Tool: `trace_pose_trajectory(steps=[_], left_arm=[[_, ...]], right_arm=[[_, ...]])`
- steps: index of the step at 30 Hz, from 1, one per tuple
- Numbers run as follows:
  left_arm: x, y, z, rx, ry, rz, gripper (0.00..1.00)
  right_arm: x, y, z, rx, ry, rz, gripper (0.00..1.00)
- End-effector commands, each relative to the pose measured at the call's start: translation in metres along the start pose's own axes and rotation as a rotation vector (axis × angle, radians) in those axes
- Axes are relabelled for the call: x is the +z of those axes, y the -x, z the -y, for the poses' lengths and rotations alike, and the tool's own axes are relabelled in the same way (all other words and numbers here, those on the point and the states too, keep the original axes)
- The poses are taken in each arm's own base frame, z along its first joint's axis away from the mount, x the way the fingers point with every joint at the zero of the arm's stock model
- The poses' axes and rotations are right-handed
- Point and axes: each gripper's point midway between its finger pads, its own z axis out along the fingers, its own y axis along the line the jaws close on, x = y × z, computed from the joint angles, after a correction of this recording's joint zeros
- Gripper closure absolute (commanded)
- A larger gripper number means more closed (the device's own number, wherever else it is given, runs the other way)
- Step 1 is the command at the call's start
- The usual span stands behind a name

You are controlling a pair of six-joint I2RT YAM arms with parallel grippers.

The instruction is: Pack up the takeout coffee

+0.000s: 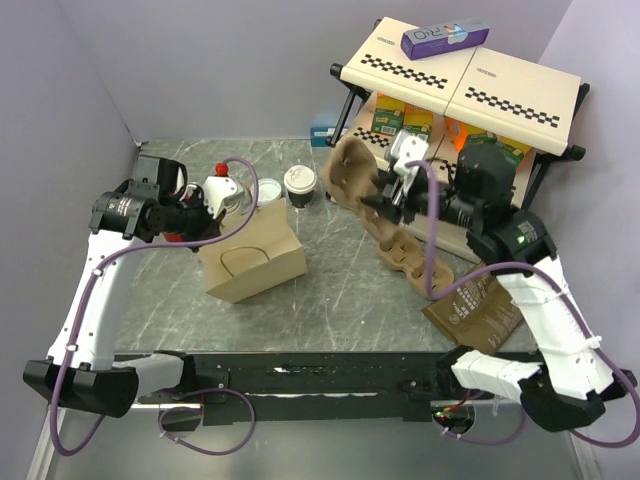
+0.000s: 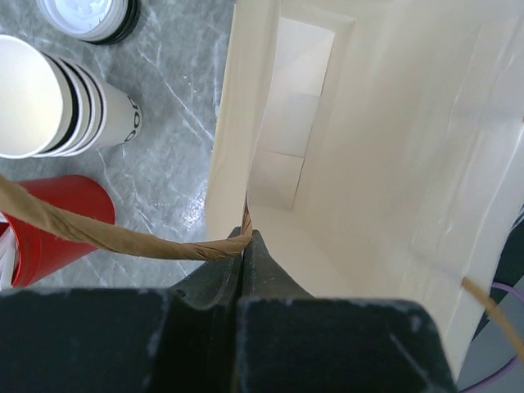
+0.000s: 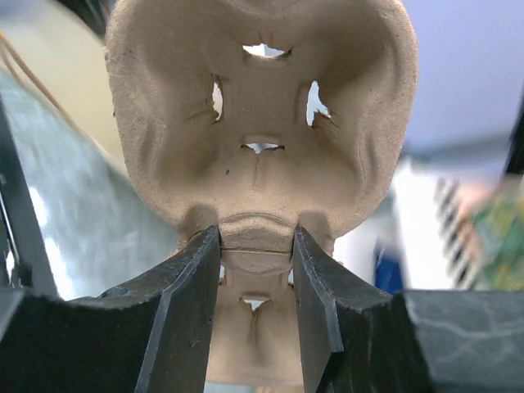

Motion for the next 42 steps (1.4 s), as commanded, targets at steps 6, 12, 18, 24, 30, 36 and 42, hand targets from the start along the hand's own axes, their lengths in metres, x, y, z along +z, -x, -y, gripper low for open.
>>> trace_pose_trajectory(steps=[6, 12, 18, 24, 30, 36, 42], left_arm=[[-0.016, 0.047, -0.005, 0.007, 0.013, 0.136, 0.99], [-0.015, 0.040, -0.001, 0.027, 0.002, 0.115, 0.99], [-0.014, 0.042, 0.004, 0.042, -0.007, 0.127, 0.99], [-0.016, 0.043, 0.007, 0.062, -0.006, 0.125, 0.99], [-0.017, 0.044, 0.012, 0.048, -0.019, 0.137, 0.99], [-0.020, 0.042, 0.017, 0.046, -0.024, 0.141, 0.99], [-0.027, 0.037, 0.021, 0.084, 0.003, 0.161, 0.99]], right_arm=[[0.026, 0.089, -0.058, -0.345, 0.279, 0.360, 1.00], [0.033, 0.099, -0.098, -0.525, 0.407, 0.500, 1.00], [0.046, 0.112, -0.106, -0.566, 0.439, 0.591, 1.00], [0.061, 0.122, -0.112, -0.574, 0.457, 0.643, 1.00], [0.074, 0.118, -0.131, -0.562, 0.502, 0.671, 1.00], [0.090, 0.094, -0.140, -0.551, 0.522, 0.612, 1.00], [0.098, 0.067, -0.136, -0.538, 0.495, 0.515, 1.00]])
